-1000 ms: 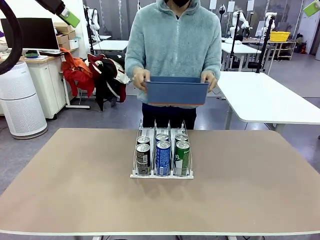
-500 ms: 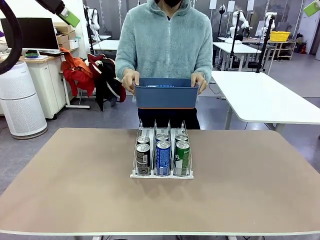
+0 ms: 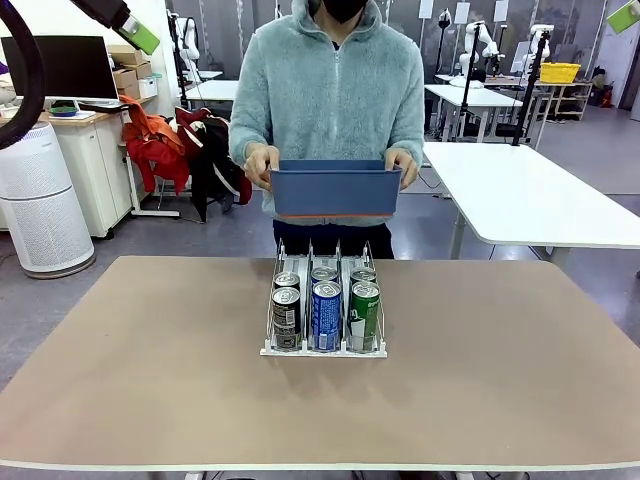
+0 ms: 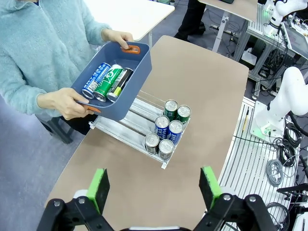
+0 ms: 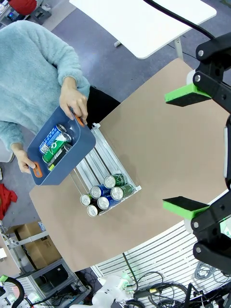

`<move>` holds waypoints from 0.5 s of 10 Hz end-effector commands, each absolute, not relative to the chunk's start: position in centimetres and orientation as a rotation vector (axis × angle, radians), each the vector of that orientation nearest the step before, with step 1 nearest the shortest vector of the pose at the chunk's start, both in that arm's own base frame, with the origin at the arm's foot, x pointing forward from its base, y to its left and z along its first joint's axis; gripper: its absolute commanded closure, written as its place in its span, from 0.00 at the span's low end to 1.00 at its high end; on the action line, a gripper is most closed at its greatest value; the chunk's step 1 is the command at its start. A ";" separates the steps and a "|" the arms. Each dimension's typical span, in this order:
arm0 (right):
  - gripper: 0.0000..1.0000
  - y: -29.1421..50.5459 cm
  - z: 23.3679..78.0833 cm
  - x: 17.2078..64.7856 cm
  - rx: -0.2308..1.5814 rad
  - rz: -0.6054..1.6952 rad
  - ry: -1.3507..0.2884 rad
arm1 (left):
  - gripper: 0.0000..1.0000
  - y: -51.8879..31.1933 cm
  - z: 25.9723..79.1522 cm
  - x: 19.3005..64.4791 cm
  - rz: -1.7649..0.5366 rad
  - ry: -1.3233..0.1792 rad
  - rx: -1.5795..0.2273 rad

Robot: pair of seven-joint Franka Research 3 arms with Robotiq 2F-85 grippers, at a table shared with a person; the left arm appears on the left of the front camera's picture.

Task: Fill the beverage cans into the dispenser.
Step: Pick up the Ionic drink handed by the human.

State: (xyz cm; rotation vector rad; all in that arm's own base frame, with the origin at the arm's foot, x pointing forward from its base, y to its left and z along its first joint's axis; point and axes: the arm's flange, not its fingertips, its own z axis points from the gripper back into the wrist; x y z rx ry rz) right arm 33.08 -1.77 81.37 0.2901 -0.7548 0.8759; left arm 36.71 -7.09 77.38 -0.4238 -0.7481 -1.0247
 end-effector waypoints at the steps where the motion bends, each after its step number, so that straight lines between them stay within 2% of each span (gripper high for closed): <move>1: 0.00 -1.8 81.3 33.0 0.297 0.875 -0.749 | 0.00 -7.1 77.2 36.7 -1.024 -0.747 -0.418; 5: 0.00 -1.8 81.3 33.0 0.297 0.875 -0.749 | 0.00 -7.1 77.2 36.7 -1.024 -0.747 -0.418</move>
